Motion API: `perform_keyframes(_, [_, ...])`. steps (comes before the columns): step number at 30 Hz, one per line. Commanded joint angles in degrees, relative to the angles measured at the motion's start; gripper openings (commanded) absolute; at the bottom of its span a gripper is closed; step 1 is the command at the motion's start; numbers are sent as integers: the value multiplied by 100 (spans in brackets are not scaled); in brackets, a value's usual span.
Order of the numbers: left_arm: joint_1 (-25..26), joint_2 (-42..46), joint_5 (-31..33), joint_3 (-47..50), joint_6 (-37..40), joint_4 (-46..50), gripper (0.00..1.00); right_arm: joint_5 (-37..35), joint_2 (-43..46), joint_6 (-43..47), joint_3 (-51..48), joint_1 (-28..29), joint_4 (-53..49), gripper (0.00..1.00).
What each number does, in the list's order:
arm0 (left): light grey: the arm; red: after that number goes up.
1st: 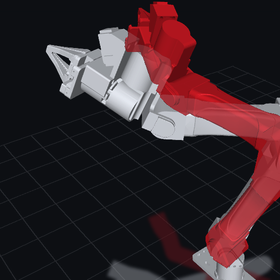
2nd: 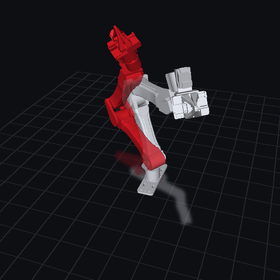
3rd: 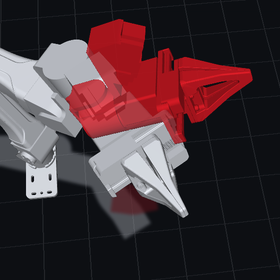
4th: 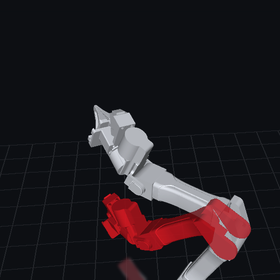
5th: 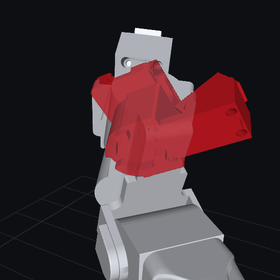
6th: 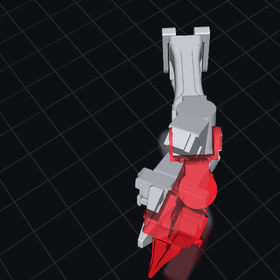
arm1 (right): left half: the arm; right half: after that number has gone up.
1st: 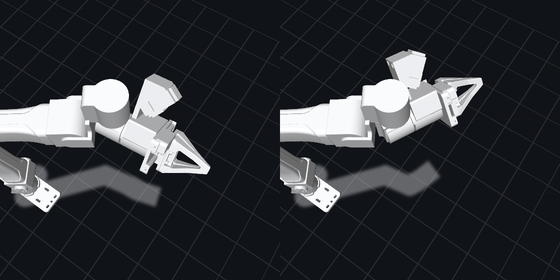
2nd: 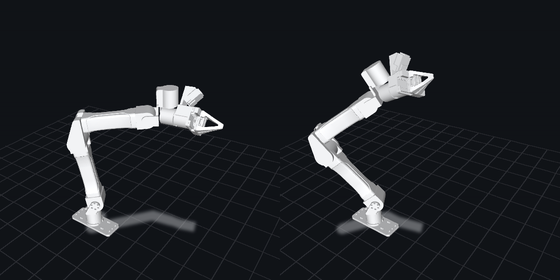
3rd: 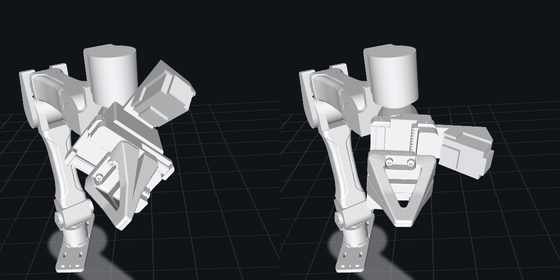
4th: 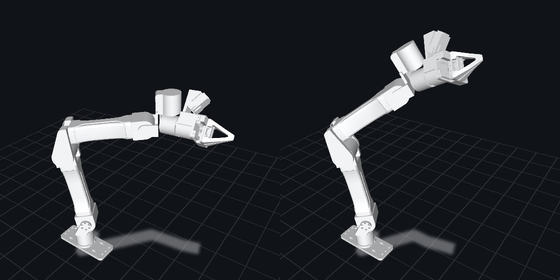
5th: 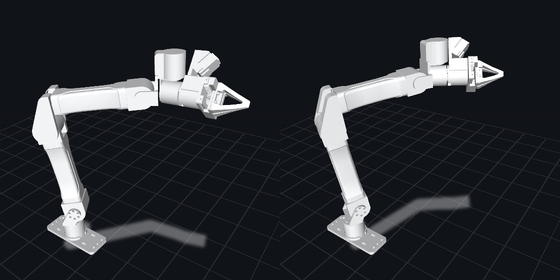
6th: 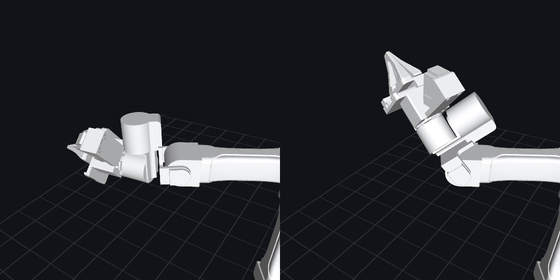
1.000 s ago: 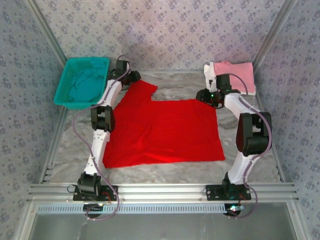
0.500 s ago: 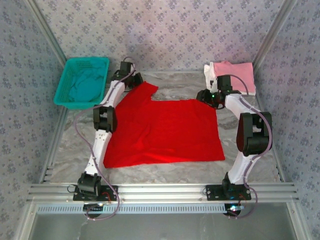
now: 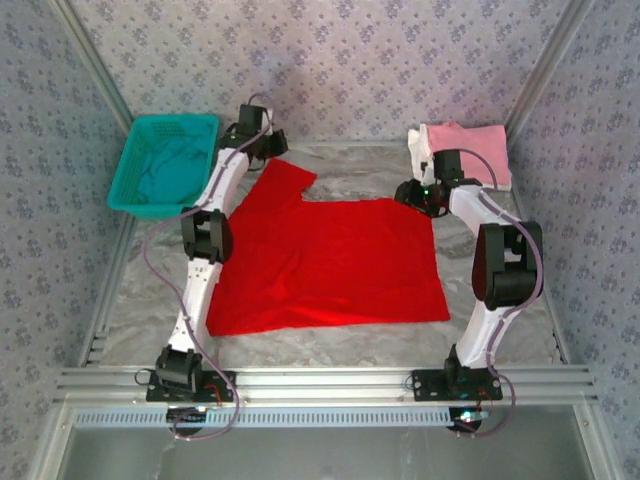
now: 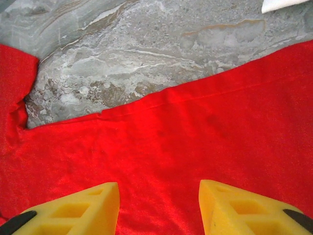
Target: Fold and stack the t-shirts
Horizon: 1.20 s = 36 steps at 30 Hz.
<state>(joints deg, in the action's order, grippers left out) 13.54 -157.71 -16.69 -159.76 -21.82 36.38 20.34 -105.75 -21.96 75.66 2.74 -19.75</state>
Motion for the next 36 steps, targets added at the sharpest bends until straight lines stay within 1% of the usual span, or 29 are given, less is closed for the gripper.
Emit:
perform_keyframes(1, [86, 594, 169, -125, 450, 220, 0, -113, -120, 113, 179, 28, -178, 49])
perform_keyframes(3, [127, 661, 372, -79, 639, 459, 0, -246, -185, 114, 259, 40, -230, 49])
perform_keyframes(6, [84, 630, 739, -37, 592, 578, 1, -345, -329, 138, 537, 67, -439, 49])
perform_keyframes(7, [71, 620, 854, -37, 592, 624, 16, -339, -340, 148, 582, 84, -444, 49])
perform_keyframes(8, [70, 606, 1057, -30, 620, 704, 36, -354, -341, 164, 613, 110, -441, 49])
perform_keyframes(10, [85, 539, 1277, -21, 687, 766, 41, -364, -341, 182, 642, 155, -427, 49])
perform_keyframes(12, [88, 408, 1336, -28, 680, 766, 63, -316, -366, 166, 653, 183, -403, 50])
perform_keyframes(13, [88, 340, 1327, -29, 660, 756, 68, -285, -375, 158, 661, 190, -390, 49])
perform_keyframes(15, [87, 173, 1311, -29, 556, 728, 68, -224, -410, 131, 662, 196, -380, 49])
perform_keyframes(16, [80, 89, 1279, -28, 500, 710, 71, -200, -416, 125, 664, 200, -372, 49])
perform_keyframes(17, [74, 0, 1266, -34, 442, 688, 73, -175, -420, 121, 661, 200, -368, 49])
perform_keyframes(19, [54, -152, 1137, -38, 336, 627, 74, -88, -411, 114, 655, 206, -365, 49])
perform_keyframes(21, [28, -293, 1056, -40, 211, 546, 78, 4, -387, 104, 636, 201, -342, 49])
perform_keyframes(23, [8, -386, 975, -46, 116, 503, 79, 70, -376, 89, 626, 203, -312, 49])
perform_keyframes(28, [-18, -540, 1018, -55, -72, 417, 83, 288, -406, 29, 525, 158, -146, 49])
perform_keyframes(32, [-27, -685, 917, -55, -246, 402, 83, 538, -429, -94, 380, 60, -1, 49])
perform_keyframes(36, [-35, -805, 768, -81, -392, 483, 82, 524, -330, -72, 227, 7, 45, 49])
